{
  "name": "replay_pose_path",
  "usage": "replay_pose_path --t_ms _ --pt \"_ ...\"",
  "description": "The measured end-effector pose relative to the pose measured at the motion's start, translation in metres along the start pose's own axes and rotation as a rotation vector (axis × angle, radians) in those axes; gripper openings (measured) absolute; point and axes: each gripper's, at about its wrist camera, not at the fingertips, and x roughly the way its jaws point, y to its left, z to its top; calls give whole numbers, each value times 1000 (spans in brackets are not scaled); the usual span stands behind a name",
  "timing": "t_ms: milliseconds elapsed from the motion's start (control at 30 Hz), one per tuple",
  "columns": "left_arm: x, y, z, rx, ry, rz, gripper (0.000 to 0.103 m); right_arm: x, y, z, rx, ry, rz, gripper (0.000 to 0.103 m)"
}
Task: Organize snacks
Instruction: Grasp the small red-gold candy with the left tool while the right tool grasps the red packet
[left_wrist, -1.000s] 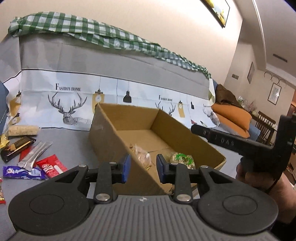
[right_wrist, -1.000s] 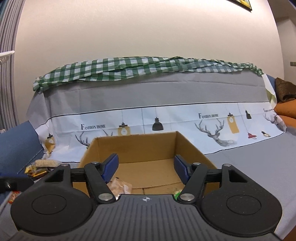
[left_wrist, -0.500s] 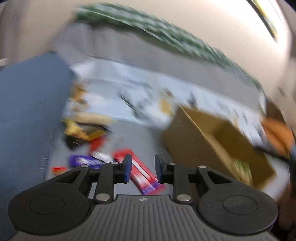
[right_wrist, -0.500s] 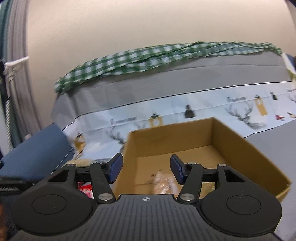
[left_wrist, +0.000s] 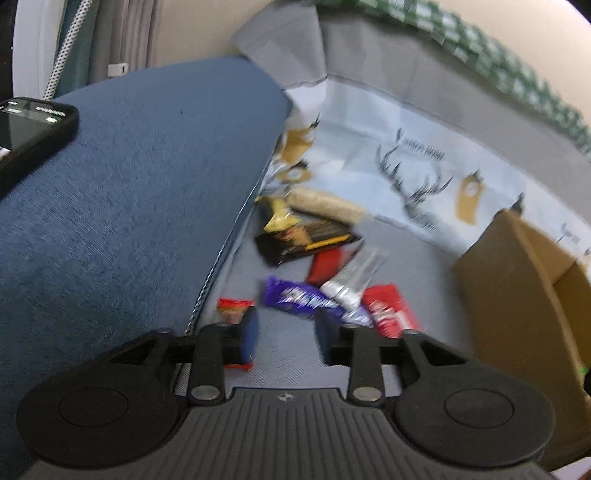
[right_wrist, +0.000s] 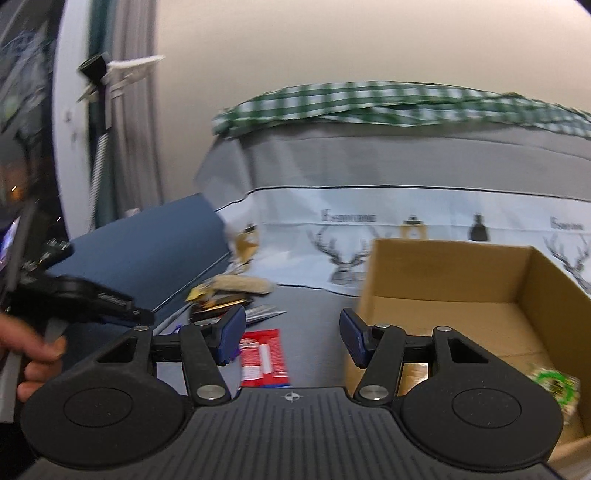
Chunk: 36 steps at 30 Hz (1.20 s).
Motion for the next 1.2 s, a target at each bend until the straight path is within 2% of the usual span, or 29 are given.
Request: replay_pose_path --t_ms 167,267,433,533,633,833,933,1000,1067,1133,1200 --pt "14 -12 -1 63 43 86 54 19 24 -6 -38 33 84 59" --pt "24 -16 -2 80 65 137 54 36 33 -11 -57 67 102 59" --pt "47 -26 -6 154 99 228 54 70 40 -21 -58 132 76 65" --pt "55 -27 -7 161 101 253 54 95 45 -27 -72 164 37 73" --pt "63 -25 -8 155 113 266 53 120 46 -34 -91 194 -19 74" --pt "68 -22 -8 134 114 267 44 166 31 -46 -34 274 -86 78" --pt "65 -20 -7 117 103 280 21 184 23 -56 -2 344 -104 78" --pt "60 -16 -5 90 88 277 19 187 19 -59 27 355 -98 77" --pt "56 -15 -4 78 75 260 18 186 20 -58 21 355 -84 59" --pt "51 -16 -4 76 72 239 18 182 20 -56 20 353 -50 50" --pt "45 -16 -3 69 64 210 18 176 20 -53 25 359 -21 45"
